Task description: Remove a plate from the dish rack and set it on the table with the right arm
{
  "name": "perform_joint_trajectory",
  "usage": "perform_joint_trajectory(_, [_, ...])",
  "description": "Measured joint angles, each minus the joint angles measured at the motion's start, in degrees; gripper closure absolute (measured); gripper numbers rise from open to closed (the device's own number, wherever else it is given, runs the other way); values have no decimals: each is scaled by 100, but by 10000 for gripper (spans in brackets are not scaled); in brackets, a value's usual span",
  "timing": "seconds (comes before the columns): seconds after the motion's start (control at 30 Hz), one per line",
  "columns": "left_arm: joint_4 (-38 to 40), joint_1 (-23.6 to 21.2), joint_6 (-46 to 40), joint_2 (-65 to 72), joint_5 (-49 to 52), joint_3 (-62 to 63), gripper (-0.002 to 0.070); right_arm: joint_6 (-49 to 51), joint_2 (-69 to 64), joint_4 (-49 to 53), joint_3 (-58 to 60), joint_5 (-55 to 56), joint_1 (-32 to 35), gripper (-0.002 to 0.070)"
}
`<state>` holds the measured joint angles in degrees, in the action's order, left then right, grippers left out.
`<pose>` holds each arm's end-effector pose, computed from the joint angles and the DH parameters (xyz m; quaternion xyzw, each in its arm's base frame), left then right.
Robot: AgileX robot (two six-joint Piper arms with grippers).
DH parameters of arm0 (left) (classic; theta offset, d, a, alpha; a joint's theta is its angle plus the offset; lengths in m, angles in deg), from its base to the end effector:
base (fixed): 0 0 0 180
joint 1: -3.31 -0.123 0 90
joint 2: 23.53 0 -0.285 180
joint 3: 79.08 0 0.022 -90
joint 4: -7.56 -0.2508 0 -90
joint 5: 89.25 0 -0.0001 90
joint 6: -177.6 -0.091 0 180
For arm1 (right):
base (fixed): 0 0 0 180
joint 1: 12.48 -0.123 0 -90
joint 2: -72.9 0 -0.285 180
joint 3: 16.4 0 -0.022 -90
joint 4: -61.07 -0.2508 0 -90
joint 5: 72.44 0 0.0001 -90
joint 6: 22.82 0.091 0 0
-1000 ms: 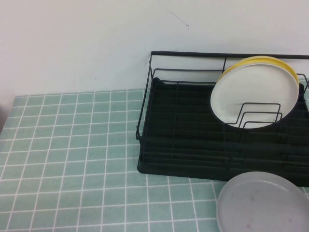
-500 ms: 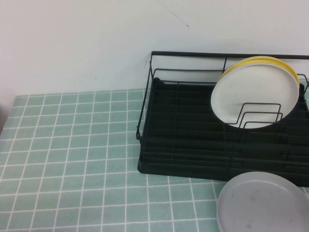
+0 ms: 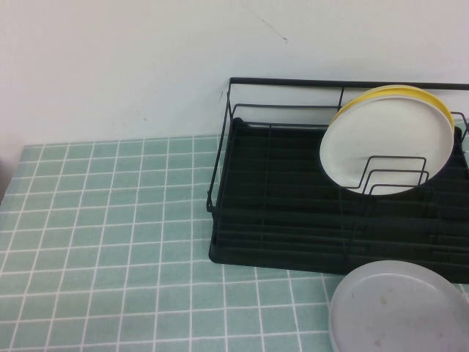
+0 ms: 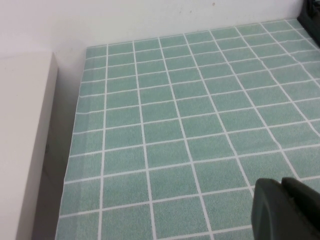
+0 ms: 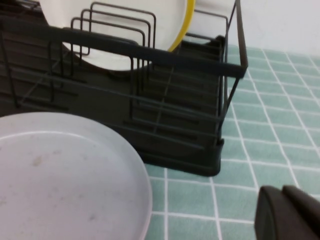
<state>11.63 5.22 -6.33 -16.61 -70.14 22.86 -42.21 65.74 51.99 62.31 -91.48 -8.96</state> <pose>0.0531 -0.0039 0.1790 0.0209 0.7880 -0.0190 0.6151 0.0539 0.0014 0.1754 -0.0659 0.7888 -0.0559 0.6085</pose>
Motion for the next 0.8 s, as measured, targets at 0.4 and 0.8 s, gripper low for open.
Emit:
perform_joint_trajectory(0.4, [0,0,0,0,0,0,678,253,0,77,-23,-113,0,678])
perform_joint_trajectory(0.8, [0,0,-12,0,0,0,678,253,0,80,-23,-113,0,678])
